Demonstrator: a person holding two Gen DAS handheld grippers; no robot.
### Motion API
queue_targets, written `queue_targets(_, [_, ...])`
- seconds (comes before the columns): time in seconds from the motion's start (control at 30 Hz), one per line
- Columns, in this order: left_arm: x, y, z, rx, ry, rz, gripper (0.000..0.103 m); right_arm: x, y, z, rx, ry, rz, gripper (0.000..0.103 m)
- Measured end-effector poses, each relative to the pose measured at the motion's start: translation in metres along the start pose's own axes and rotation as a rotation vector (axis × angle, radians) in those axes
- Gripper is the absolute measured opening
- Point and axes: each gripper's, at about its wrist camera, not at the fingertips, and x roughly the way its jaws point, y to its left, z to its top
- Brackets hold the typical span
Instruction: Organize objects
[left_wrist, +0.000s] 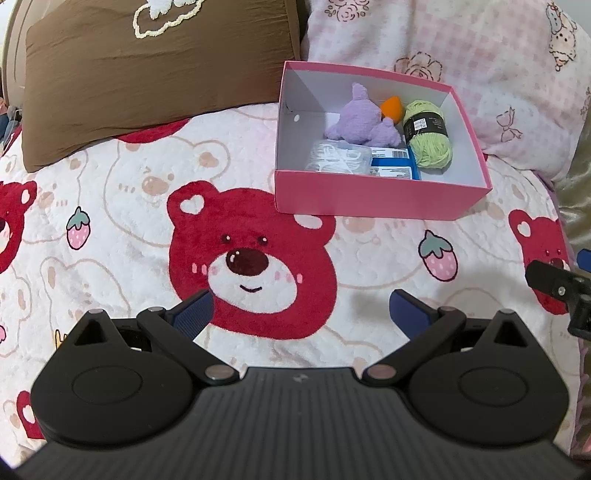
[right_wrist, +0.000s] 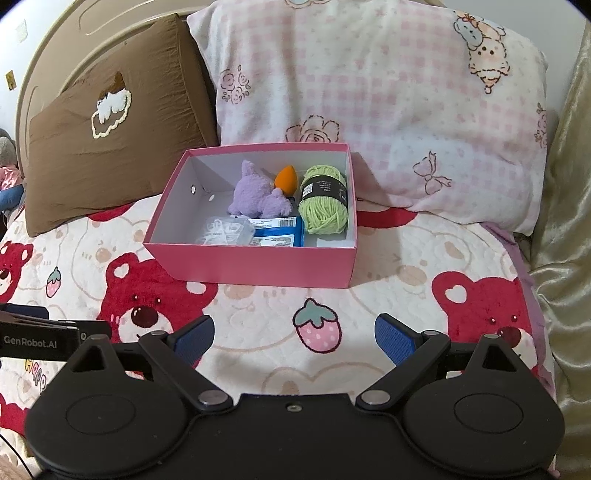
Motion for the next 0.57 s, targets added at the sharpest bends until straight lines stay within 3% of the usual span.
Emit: queue_targets(0.57, [0.0024,-0.0016,-0.0003,0.013,0.022,-0.004,0.103,0.0011,-0.0041,0.0011,0.005,0.003,-0.005,0.096])
